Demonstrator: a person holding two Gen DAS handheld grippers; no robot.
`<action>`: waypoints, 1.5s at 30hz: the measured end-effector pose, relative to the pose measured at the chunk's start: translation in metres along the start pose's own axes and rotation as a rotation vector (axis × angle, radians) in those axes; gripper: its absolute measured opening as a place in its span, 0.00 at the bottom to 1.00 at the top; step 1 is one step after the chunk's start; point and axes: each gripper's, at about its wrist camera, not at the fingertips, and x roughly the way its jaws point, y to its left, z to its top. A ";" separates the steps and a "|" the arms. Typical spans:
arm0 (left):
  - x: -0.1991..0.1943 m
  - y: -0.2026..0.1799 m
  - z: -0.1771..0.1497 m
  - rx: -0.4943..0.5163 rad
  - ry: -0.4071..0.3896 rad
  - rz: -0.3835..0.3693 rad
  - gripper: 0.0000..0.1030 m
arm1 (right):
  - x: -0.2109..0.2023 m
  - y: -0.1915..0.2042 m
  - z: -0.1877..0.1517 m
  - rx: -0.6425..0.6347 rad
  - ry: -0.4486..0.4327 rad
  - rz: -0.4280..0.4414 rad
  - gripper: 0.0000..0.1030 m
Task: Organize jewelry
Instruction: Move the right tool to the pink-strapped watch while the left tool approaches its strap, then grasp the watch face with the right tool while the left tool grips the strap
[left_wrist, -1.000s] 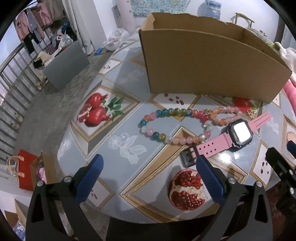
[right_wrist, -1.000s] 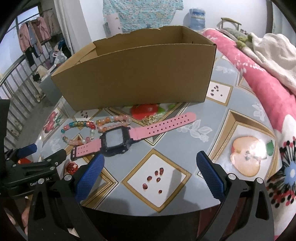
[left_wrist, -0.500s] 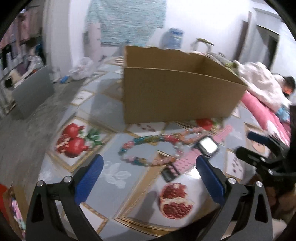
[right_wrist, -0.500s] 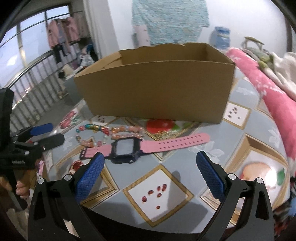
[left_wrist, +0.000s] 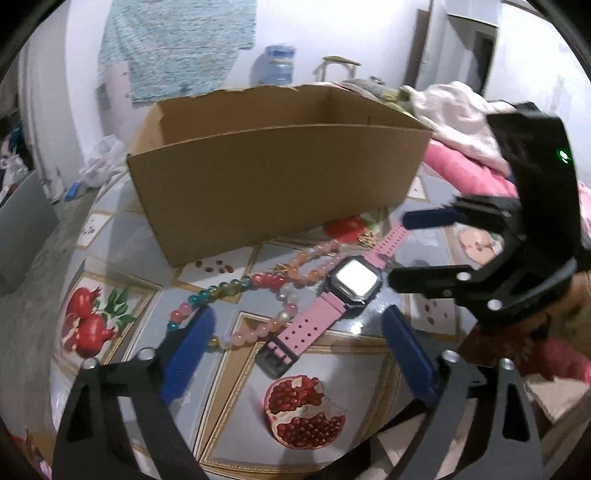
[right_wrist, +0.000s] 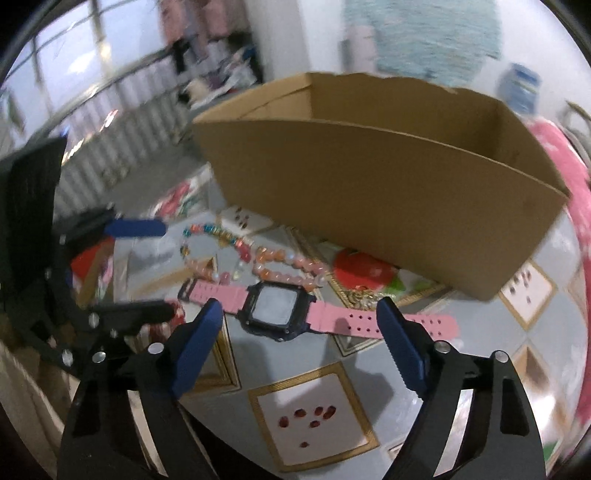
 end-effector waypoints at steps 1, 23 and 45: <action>0.002 -0.001 -0.001 0.015 0.004 -0.005 0.77 | 0.002 0.005 0.001 -0.050 0.020 0.002 0.77; 0.019 0.009 -0.010 0.061 0.058 -0.191 0.28 | 0.054 0.020 0.023 -0.337 0.327 0.039 0.50; 0.040 -0.033 0.009 0.250 0.151 0.045 0.41 | 0.046 -0.037 0.019 0.031 0.292 0.367 0.50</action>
